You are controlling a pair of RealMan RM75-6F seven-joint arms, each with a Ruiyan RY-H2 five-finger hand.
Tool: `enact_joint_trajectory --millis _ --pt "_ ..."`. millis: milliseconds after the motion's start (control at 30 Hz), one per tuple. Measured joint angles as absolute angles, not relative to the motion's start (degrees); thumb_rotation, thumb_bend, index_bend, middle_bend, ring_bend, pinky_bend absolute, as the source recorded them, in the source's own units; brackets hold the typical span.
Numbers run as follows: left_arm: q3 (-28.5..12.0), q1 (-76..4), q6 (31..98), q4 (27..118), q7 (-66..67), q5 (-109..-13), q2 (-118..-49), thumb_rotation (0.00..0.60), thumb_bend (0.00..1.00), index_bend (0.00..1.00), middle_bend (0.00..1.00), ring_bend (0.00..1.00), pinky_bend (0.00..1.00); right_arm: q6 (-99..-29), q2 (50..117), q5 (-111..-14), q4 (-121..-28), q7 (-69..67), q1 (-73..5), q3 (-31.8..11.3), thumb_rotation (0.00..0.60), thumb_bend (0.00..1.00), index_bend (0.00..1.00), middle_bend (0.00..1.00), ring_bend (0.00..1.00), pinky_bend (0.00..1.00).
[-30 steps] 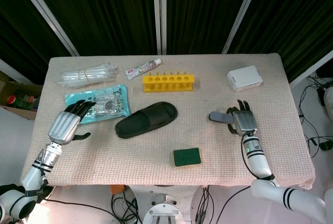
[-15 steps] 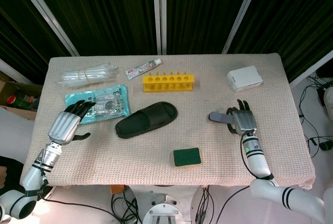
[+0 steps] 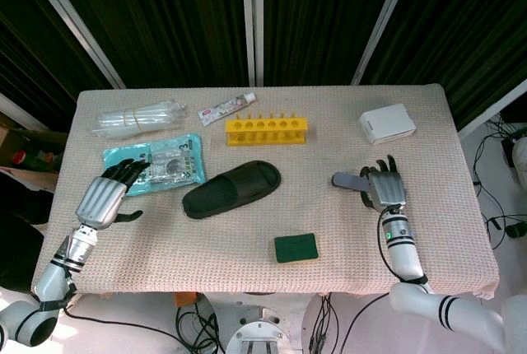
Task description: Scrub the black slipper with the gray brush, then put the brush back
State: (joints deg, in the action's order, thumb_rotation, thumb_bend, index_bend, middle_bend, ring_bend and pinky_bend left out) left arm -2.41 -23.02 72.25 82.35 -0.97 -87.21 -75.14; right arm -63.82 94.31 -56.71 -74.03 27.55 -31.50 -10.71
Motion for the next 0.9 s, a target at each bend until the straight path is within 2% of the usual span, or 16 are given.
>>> enact_joint_trajectory --millis 400,667,900 --pt "-2.55 -23.17 71.99 82.84 -0.8 -87.11 -74.84 0.6 0.03 0.13 0.16 0.11 0.25 -67.53 92.25 -64.29 -75.92 17.98 -30.29 -11.81 0.6 0.48 0.81 0.72 0.24 0.0" --pt "-2.41 -23.5 71.24 82.91 -0.38 -87.07 -75.28 0.6 0.03 0.13 0.16 0.11 0.25 -70.33 87.54 -69.26 -82.84 12.9 -29.3 -12.93 0.6 0.49 0.83 0.73 0.24 0.0" --pt "-1.5 -24.15 69.62 82.71 0.05 -87.75 -76.19 0.6 0.03 0.13 0.16 0.11 0.25 -68.72 85.6 -69.84 -87.26 12.88 -30.42 -13.96 0.6 0.49 0.83 0.73 0.24 0.0"
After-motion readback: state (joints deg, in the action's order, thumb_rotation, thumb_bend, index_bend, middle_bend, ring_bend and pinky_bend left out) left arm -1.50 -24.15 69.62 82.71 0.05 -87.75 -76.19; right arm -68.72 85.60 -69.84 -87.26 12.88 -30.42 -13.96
